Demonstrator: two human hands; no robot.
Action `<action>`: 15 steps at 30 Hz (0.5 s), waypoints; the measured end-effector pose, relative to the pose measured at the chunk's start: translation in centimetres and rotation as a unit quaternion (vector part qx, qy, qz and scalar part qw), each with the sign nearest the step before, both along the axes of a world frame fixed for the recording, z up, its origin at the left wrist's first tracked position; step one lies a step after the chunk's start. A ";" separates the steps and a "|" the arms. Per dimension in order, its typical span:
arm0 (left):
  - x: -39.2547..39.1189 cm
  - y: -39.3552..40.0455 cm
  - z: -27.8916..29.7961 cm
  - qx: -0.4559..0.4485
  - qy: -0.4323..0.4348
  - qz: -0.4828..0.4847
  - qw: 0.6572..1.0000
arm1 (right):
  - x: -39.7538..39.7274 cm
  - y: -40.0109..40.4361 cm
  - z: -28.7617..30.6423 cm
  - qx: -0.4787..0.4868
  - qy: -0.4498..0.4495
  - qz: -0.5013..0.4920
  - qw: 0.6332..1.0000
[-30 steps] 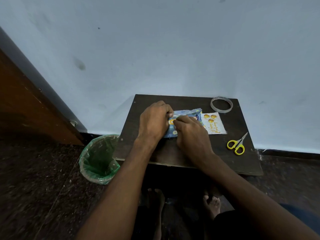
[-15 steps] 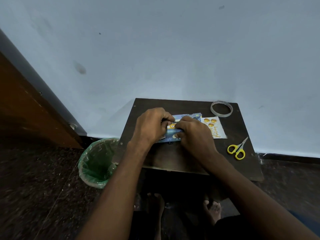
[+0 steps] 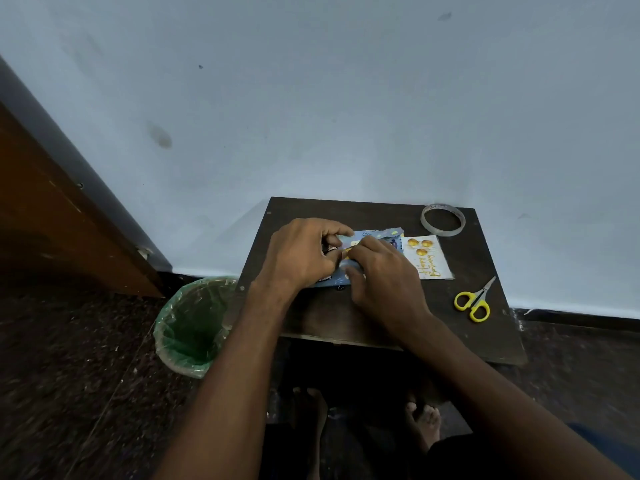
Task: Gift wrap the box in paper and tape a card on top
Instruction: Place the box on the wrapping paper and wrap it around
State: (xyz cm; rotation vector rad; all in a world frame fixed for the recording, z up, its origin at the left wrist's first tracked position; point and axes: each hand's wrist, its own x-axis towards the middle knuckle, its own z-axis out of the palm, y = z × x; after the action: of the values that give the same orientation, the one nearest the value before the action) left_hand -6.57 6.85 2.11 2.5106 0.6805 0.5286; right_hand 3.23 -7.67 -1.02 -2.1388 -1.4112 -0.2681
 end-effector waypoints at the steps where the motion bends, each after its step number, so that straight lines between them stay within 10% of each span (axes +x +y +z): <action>1: -0.1 0.3 0.0 -0.004 0.011 -0.008 1.000 | 0.1 -0.1 0.0 -0.016 0.004 0.004 1.000; 15: -0.1 0.3 -0.8 0.037 0.084 -0.047 0.995 | 1.3 0.0 -0.6 -0.015 -0.007 0.039 0.999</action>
State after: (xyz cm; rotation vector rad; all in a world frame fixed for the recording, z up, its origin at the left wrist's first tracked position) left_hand -6.62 7.19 1.34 2.6633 0.6089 0.3163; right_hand 4.53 -7.72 -1.58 -2.1042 -1.5113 -0.2335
